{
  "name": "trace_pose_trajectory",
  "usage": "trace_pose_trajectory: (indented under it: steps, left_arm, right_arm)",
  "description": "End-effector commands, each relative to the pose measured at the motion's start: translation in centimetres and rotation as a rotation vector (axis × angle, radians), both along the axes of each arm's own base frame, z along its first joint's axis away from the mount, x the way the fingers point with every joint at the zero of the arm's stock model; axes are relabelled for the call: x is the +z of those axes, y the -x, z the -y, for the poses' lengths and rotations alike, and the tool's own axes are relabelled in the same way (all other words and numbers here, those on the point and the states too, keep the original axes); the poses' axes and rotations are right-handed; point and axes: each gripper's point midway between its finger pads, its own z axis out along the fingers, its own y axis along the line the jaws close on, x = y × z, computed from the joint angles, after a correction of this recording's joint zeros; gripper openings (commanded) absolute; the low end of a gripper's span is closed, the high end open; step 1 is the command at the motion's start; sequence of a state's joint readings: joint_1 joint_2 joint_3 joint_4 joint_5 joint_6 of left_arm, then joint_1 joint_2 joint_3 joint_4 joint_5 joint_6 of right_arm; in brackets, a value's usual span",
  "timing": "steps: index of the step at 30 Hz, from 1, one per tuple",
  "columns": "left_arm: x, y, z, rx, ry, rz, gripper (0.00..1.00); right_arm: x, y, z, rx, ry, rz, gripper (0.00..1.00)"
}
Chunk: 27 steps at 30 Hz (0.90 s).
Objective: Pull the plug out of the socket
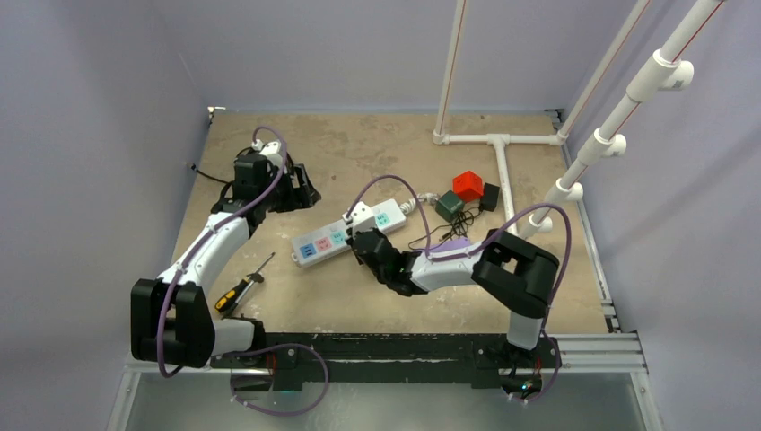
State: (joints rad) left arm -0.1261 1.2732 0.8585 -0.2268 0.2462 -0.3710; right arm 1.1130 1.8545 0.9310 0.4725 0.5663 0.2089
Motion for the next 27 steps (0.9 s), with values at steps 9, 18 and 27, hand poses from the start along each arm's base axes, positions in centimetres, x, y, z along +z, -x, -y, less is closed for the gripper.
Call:
trace_pose_trajectory:
  steps: [9,18,27]
  left_arm:
    - [-0.8,0.6,4.2,-0.241,0.162,-0.082,0.78]
    - [-2.8,1.5,5.7,-0.308,0.251,-0.185,0.78]
    - [-3.3,3.2,8.6,-0.425,0.359,-0.240,0.79]
  right_arm:
    - [9.1,-0.3,2.2,-0.133,-0.236,0.212,0.00]
    - [10.5,0.0,3.3,-0.166,-0.275,0.242,0.00]
    - [10.7,0.1,3.3,-0.167,-0.273,0.251,0.00]
